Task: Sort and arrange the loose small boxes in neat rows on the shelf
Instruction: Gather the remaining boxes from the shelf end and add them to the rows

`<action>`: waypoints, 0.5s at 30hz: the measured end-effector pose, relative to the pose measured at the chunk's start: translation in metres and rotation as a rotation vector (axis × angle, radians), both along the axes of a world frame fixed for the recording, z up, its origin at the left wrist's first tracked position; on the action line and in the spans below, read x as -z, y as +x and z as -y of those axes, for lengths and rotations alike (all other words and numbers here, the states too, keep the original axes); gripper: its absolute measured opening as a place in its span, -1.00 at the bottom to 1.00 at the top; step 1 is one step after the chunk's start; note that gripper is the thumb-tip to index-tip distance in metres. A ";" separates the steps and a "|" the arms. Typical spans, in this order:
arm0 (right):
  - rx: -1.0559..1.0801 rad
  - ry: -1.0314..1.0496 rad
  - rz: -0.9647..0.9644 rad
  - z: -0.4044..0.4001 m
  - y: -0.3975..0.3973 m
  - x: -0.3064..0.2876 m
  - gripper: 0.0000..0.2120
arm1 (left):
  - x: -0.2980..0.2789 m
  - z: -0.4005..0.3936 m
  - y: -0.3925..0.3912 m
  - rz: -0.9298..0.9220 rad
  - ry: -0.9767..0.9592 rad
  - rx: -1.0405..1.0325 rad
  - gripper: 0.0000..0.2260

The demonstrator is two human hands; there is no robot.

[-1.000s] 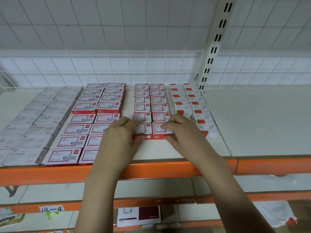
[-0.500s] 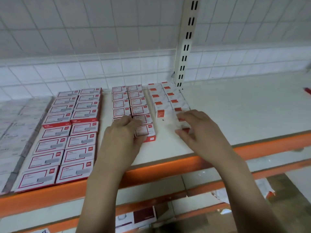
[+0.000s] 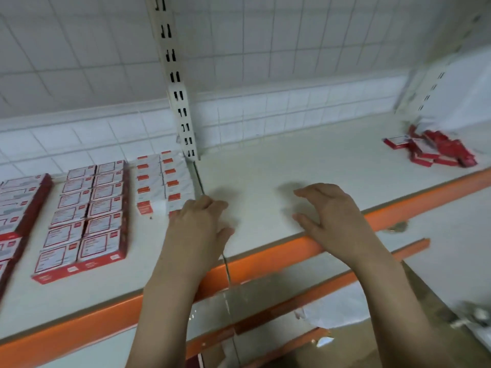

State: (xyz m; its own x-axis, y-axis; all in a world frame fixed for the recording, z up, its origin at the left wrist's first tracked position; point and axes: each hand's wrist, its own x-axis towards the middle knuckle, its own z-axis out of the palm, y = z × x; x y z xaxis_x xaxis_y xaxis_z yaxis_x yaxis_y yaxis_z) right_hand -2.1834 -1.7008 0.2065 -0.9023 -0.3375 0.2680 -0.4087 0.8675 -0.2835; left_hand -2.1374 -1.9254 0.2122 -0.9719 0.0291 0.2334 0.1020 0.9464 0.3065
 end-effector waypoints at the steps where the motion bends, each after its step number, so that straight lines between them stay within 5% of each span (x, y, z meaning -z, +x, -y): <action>1: 0.011 0.007 0.003 -0.020 -0.005 -0.001 -0.59 | 0.001 -0.018 -0.005 0.030 -0.017 0.001 -0.59; 15: 0.126 -0.050 0.013 -0.189 -0.044 0.007 -0.46 | 0.006 -0.189 -0.067 0.098 -0.083 0.116 -0.60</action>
